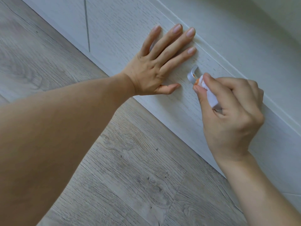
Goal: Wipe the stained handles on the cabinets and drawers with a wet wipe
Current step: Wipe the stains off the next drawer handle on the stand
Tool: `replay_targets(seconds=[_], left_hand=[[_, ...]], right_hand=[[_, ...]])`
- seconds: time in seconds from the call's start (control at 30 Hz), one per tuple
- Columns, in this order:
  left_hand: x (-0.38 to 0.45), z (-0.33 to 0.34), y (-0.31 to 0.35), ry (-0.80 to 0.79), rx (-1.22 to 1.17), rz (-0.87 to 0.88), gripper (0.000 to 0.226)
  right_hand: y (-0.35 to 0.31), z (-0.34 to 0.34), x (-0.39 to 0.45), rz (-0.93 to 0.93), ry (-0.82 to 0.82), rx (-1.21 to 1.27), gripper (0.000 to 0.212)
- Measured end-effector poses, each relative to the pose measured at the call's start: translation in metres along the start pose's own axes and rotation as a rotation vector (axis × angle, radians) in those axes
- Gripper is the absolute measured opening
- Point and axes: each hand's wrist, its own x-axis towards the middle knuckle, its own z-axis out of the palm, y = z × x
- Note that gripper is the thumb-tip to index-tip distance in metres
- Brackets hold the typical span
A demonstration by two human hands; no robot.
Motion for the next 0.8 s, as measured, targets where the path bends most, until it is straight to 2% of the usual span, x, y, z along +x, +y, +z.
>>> replay_targets(seconds=[0.53, 0.63, 0.73, 0.8], left_hand=[[0.002, -0.013, 0.006, -0.052, -0.03, -0.072, 0.072], [0.003, -0.017, 0.001, -0.054, -0.007, -0.065, 0.083], [0.004, -0.018, -0.006, -0.081, 0.037, -0.127, 0.101], [0.004, -0.014, -0.007, -0.08, 0.036, -0.144, 0.101]], right_hand=[[-0.002, -0.008, 0.003, 0.009, -0.053, 0.053, 0.006], [-0.002, -0.007, 0.0, 0.027, -0.059, 0.091, 0.007], [-0.003, 0.0, 0.002, 0.028, -0.033, 0.092, 0.007], [-0.001, 0.002, 0.003, 0.003, -0.022, 0.089, 0.007]])
